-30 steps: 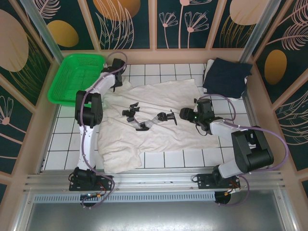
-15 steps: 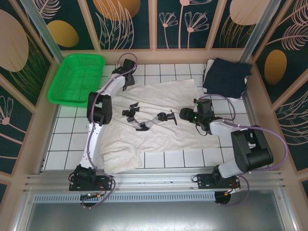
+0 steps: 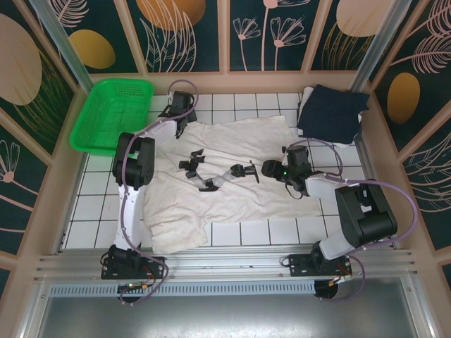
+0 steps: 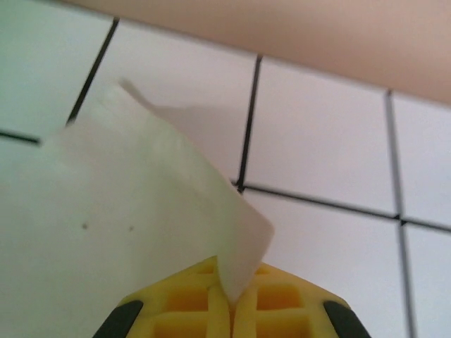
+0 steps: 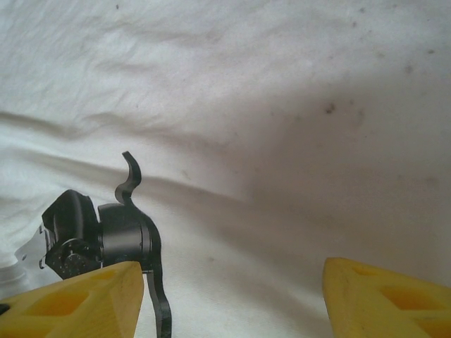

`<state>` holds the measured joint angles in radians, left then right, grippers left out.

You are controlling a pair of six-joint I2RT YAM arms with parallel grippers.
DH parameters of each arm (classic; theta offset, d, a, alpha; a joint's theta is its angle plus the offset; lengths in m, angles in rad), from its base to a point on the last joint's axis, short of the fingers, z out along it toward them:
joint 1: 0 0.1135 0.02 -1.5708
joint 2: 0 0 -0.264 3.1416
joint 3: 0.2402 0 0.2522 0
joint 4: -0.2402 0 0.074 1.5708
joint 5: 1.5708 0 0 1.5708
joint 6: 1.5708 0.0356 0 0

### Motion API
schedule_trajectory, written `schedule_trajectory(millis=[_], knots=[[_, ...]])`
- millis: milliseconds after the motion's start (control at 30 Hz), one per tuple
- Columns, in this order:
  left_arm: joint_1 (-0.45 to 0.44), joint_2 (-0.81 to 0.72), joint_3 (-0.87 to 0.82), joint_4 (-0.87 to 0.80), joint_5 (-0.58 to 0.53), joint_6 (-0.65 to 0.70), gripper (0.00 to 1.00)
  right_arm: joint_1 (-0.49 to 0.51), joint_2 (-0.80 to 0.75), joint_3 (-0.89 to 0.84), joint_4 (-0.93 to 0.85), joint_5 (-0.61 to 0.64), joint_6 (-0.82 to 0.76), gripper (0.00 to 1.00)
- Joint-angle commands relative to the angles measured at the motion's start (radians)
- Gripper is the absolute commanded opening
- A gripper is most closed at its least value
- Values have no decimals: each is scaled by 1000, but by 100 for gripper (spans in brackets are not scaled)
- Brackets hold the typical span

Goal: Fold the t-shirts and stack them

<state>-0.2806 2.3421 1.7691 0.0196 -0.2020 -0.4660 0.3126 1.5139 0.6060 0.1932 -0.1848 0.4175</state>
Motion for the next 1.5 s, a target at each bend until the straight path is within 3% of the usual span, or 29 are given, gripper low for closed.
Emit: schedule_trajectory(millis=[0, 67, 133, 200, 300, 467, 633, 767, 1000, 1267, 1467], knots=[[5, -59, -66, 270, 16, -29, 8, 9, -14, -20, 24, -9, -2, 68], [6, -19, -21, 249, -15, -28, 27, 8, -10, -23, 22, -5, -2, 68], [6, 69, 136, 63, -102, -47, 60, 8, -12, -23, 16, -5, -5, 68], [6, 141, 271, -98, -176, -56, 62, 9, -23, -26, 7, -5, -9, 68], [8, 100, 218, -97, -204, -47, 75, 8, -39, -25, -7, 16, -21, 70], [8, -74, 42, -115, -219, -44, 79, 4, -14, 45, -39, 52, -45, 71], [8, -249, -227, -116, -142, -60, 80, -7, 58, 157, -47, 64, -60, 71], [8, -248, -336, -137, -151, -70, 81, -13, 157, 286, -82, 101, -75, 70], [34, -43, -139, -291, -215, -77, 82, -51, 358, 484, -130, 119, -89, 70], [96, 80, 68, -387, -151, -83, 82, -118, 604, 732, -290, 166, -108, 63], [97, 133, 176, -407, -96, -71, 84, -173, 592, 674, -278, 192, -51, 59]])
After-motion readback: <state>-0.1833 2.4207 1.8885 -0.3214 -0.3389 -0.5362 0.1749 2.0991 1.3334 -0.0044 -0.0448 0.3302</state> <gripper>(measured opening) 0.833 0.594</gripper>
